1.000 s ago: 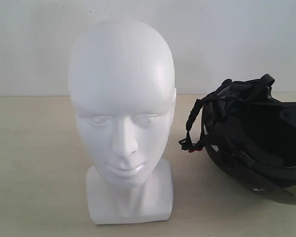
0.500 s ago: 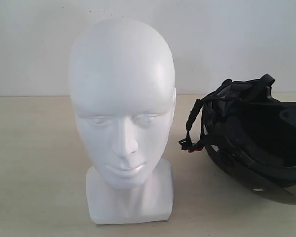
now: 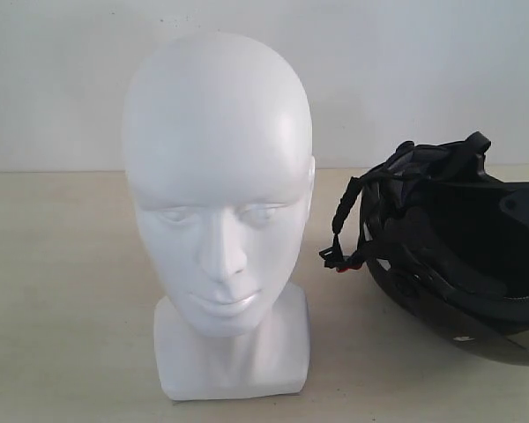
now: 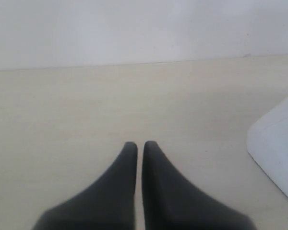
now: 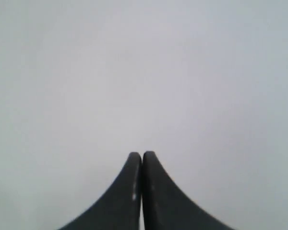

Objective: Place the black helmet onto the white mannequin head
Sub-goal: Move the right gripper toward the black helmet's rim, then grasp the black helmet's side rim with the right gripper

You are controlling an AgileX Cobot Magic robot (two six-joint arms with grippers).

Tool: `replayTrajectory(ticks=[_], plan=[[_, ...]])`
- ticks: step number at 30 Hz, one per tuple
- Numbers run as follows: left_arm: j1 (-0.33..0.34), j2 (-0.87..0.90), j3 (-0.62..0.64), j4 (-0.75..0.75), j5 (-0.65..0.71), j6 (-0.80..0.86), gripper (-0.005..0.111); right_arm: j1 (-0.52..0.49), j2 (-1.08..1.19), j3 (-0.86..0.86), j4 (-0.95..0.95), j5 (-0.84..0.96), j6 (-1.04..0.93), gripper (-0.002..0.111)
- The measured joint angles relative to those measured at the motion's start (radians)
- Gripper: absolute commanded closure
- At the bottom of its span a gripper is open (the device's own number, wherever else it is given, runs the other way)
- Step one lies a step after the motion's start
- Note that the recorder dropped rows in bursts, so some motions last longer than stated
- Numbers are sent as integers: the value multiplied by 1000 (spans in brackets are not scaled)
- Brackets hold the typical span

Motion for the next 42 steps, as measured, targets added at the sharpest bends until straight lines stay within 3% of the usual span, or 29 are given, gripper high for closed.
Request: replayTrajectory(ticks=[2, 4, 8, 12, 16, 23, 30, 34, 38, 39, 42], plan=[[0, 0, 0, 0, 0, 0, 102, 0, 0, -37, 20, -9, 98, 108], [0, 0, 0, 0, 0, 0, 102, 0, 0, -131, 26, 105, 90, 108], [0, 0, 0, 0, 0, 0, 102, 0, 50, -390, 26, 461, -51, 108], [0, 0, 0, 0, 0, 0, 102, 0, 238, -690, 26, 824, -181, 108], [0, 0, 0, 0, 0, 0, 102, 0, 414, -883, 37, 1054, -332, 108], [0, 0, 0, 0, 0, 0, 102, 0, 552, -950, 251, 1283, -433, 108], [0, 0, 0, 0, 0, 0, 102, 0, 693, -950, 504, 1449, -743, 106], [0, 0, 0, 0, 0, 0, 102, 0, 820, -950, 543, 1457, -832, 86], [0, 0, 0, 0, 0, 0, 102, 41, 966, -950, 545, 1442, -913, 44], [0, 0, 0, 0, 0, 0, 102, 60, 1005, -950, 543, 1437, -951, 38], [0, 0, 0, 0, 0, 0, 102, 115, 1105, -950, 539, 1395, -1021, 35]])
